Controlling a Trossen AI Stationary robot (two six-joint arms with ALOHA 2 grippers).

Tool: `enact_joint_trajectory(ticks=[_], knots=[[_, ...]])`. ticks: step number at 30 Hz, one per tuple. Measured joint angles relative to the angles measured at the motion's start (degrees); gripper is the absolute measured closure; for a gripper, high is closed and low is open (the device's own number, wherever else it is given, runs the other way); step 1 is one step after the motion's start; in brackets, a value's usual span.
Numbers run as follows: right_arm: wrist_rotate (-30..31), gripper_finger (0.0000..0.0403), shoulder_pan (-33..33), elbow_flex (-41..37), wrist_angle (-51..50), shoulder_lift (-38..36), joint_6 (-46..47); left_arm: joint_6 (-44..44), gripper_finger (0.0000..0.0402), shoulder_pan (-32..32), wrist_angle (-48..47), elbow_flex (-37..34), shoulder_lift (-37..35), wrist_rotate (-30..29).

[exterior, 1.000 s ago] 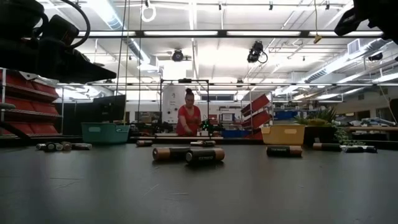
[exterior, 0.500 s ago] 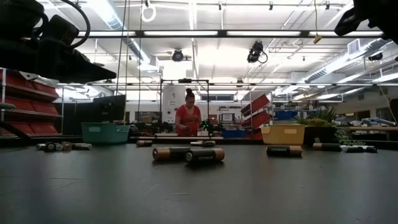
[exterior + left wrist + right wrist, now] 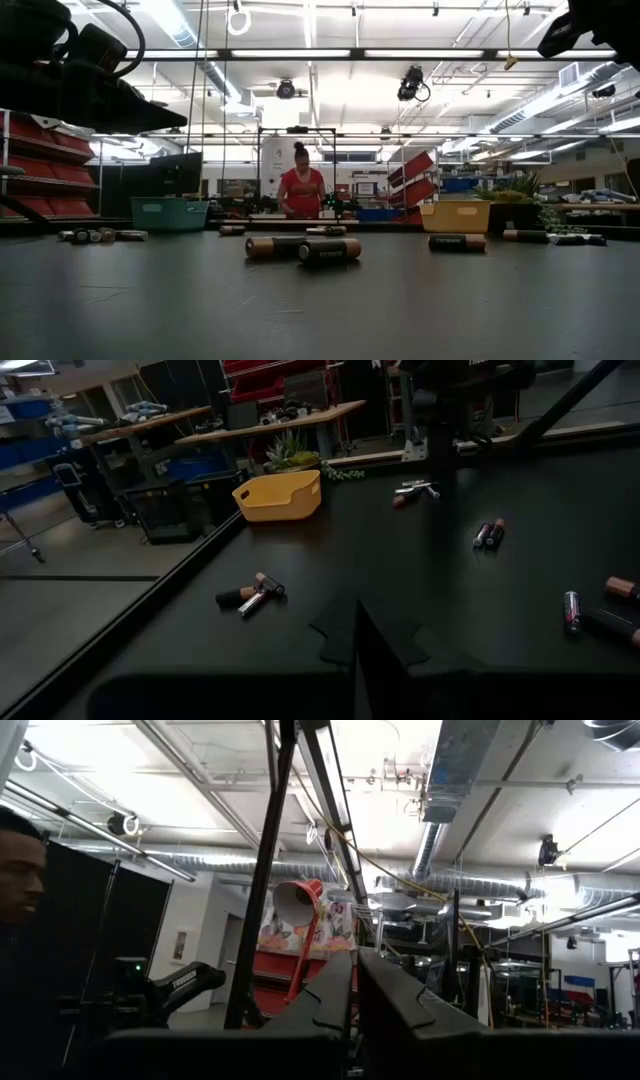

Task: Sort batteries

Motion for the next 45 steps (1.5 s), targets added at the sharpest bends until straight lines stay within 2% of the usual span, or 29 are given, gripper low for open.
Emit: enact_joint_trajectory(ticks=[5, 10, 18, 26, 29, 35, 39, 45], knots=[[-0.02, 0.0373, 0.01, 0.01, 0.0, -0.01, 0.01, -0.4, 0.0387, 0.01, 3.39, 0.01, -0.01, 0.01], [-0.02, 0.0373, 0.0, 0.01, 0.0, -0.01, 0.0, -9.16, 0.0387, 0.01, 11.77, 0.0, -0.02, 0.0], [-0.01, 0.0373, 0.01, 0.01, 0.0, 0.0, 0.01, -9.47, 0.0387, 0.0, 17.52, 0.02, -0.02, -0.01], [-0.01, 0.0373, 0.0, 0.01, 0.0, 0.01, 0.0, -20.96, 0.0387, 0.01, 24.67, 0.0, -0.02, 0.01], [-0.02, 0.0373, 0.01, 0.0, 0.0, 0.01, -0.01, -20.46, 0.0387, 0.01, 25.32, 0.01, -0.02, 0.01], [-0.02, 0.0373, 0.01, 0.0, 0.0, 0.0, 0.0, -12.65, 0.0387, 0.02, 25.24, 0.0, -0.02, -0.01], [0.63, 0.0373, 0.01, 0.01, 0.01, -0.01, -0.01, -11.85, 0.0387, 0.02, 22.51, 0.01, -0.02, -0.09], [7.75, 0.0373, 0.0, 0.01, -1.26, 0.01, 0.01, -11.9, 0.0387, 0.02, 15.92, 0.01, 0.0, -3.63]])
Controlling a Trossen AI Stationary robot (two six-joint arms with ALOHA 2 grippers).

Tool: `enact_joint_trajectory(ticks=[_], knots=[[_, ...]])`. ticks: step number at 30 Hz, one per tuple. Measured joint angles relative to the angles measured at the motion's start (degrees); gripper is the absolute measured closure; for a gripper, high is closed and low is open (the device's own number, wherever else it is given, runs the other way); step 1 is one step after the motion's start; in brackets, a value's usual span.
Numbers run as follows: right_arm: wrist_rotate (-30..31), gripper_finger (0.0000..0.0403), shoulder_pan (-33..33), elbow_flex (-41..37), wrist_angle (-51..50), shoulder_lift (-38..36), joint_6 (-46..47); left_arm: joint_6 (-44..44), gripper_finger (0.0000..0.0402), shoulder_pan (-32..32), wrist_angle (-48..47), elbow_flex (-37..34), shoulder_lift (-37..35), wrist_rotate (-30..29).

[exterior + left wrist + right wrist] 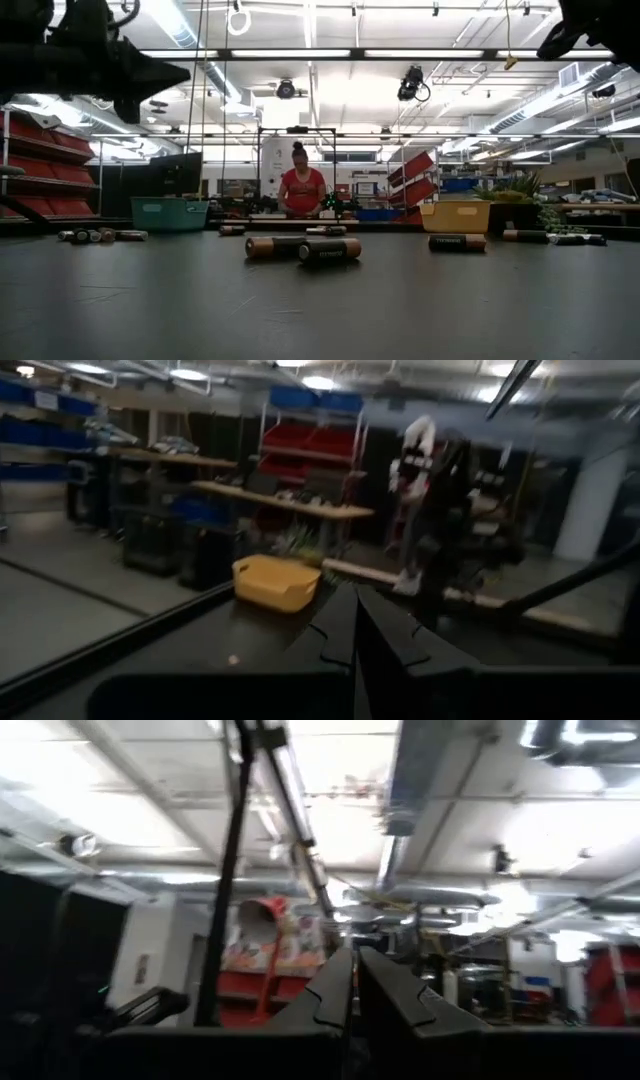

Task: Sort batteries
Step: Put the black battery into the yellow bin

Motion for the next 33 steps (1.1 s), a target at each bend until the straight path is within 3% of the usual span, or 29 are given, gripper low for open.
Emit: enact_joint_trajectory(ticks=[9, 33], knots=[[1.27, 0.0373, 0.02, 0.0, -9.53, 0.04, 0.02, -0.48, 0.0387, 0.0, -0.78, 0.0, 0.0, -1.28], [3.7, 0.0373, -0.01, 0.04, -8.7, 0.04, 1.65, -0.51, 0.0387, -0.02, 2.22, 0.0, -0.02, 1.12]])
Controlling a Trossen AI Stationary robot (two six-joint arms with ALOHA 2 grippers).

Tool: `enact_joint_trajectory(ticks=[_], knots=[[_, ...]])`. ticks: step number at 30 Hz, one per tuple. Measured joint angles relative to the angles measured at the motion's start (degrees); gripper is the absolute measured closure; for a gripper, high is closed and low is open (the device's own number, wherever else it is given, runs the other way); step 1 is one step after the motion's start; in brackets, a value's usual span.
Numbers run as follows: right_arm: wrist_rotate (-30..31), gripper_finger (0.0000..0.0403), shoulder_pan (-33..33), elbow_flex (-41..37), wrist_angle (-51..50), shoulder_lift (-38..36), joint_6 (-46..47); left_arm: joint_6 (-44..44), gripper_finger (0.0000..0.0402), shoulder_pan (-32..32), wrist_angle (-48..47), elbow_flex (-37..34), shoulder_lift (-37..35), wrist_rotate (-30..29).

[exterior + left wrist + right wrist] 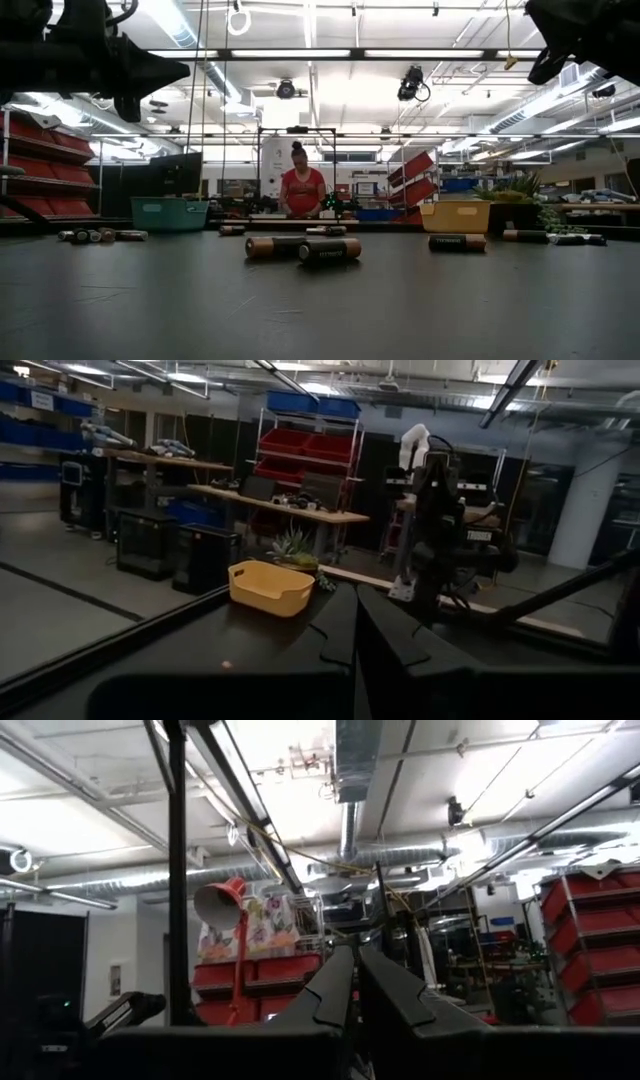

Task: Sort batteries
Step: Put the black battery into the yellow bin

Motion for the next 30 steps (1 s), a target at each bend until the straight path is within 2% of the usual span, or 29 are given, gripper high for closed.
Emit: enact_joint_trajectory(ticks=[10, 14, 18, 21, 23, 30], knots=[[-3.26, 0.0373, -0.07, 1.57, -0.43, 0.01, 3.9, -3.48, 0.0387, 0.0, -0.43, 0.0, 0.02, 0.22], [-4.88, 0.0373, -0.1, 7.67, -3.22, -0.02, 4.2, -2.74, 0.0387, 0.01, -0.06, -0.01, 0.0, 0.24], [-4.69, 0.0373, -1.3, 16.81, -14.21, 1.59, 2.33, -2.72, 0.0387, 0.0, -0.1, 0.12, 0.02, 0.26], [-5.45, 0.0373, -2.5, 24.62, -24.31, 5.35, -1.44, -2.67, 0.0387, 0.01, -0.06, 0.32, 0.0, 0.26], [-8.43, 0.0373, -2.96, 29.0, -27.77, 9.31, -3.22, -2.66, 0.0387, 0.0, -0.08, 0.34, 0.0, 0.19], [-20.34, 0.0387, -3.05, 39.38, -27.35, 29.13, -1.73, -2.59, 0.0387, 0.02, -0.15, 0.42, 0.46, -2.53]])
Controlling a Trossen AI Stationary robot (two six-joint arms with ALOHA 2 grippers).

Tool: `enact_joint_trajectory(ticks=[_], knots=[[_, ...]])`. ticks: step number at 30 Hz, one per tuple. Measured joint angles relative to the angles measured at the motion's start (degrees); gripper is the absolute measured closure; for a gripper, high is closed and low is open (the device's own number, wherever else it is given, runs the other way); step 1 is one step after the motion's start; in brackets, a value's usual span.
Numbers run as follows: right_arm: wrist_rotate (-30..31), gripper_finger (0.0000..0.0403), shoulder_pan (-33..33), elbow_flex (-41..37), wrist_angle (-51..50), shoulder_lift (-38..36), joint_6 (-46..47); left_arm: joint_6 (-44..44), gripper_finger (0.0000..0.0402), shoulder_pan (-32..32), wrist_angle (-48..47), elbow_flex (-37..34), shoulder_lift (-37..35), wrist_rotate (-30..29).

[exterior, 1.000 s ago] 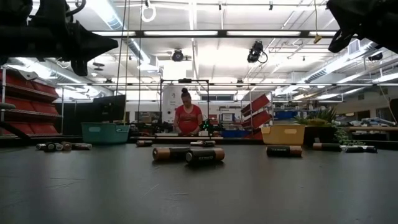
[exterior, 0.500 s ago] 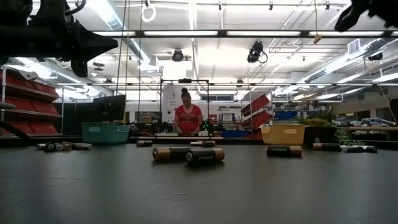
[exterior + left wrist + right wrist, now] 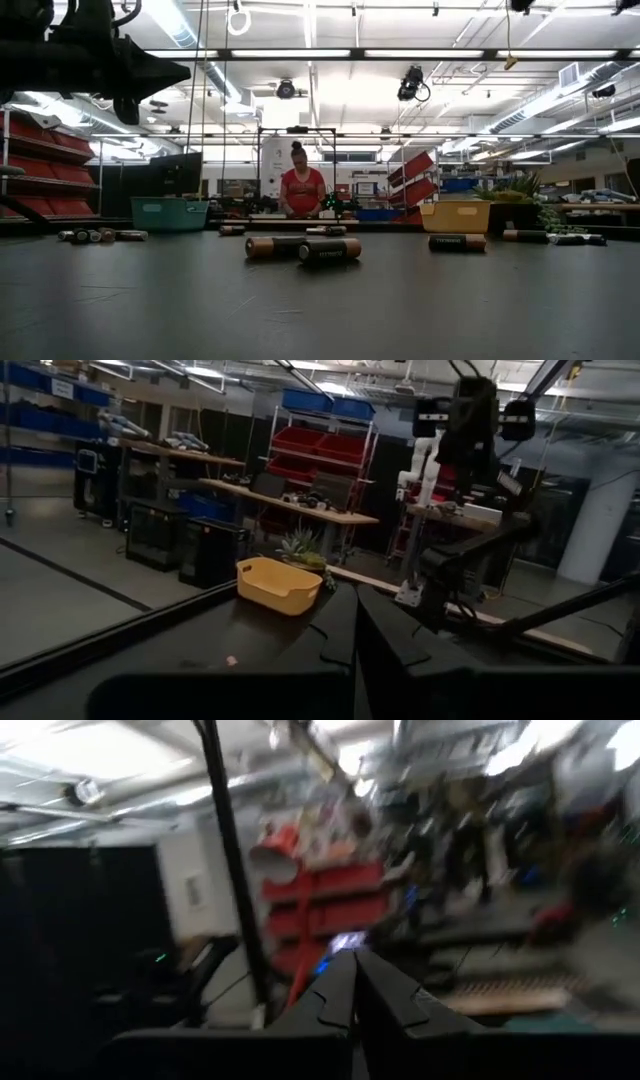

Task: Sort batteries
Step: Put the black battery into the yellow bin

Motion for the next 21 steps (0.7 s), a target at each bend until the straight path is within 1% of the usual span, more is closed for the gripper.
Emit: enact_joint_trajectory(ticks=[4, 6, 11, 16, 18, 21], knots=[[-12.48, 0.0396, 1.28, 3.87, 0.41, 10.34, 0.04, -0.57, 0.0387, -0.01, 0.0, 0.02, 0.0, -0.05], [-14.74, 0.0396, 2.89, 4.27, 0.82, 12.78, -0.59, -1.67, 0.0387, -0.02, 0.0, 0.05, 0.0, 0.05], [-15.74, 0.0387, 8.78, 2.37, 1.38, 14.19, -5.27, -1.92, 0.0387, -0.04, 0.0, 0.11, -0.02, 0.74], [-15.58, 0.0387, 17.96, -1.12, 1.48, 13.39, -7.48, -2.23, 0.0387, -0.04, 0.03, 0.11, -0.02, 0.76], [-12.82, 0.0387, 21.91, -3.26, 1.55, 12.23, -8.85, -2.88, 0.0387, -0.04, 0.03, 0.11, -0.02, 0.76], [-5.55, 0.0387, 28.09, -8.51, 4.01, 10.16, -10.71, -3.02, 0.0387, -0.04, 0.03, 0.13, -0.02, 0.76]])
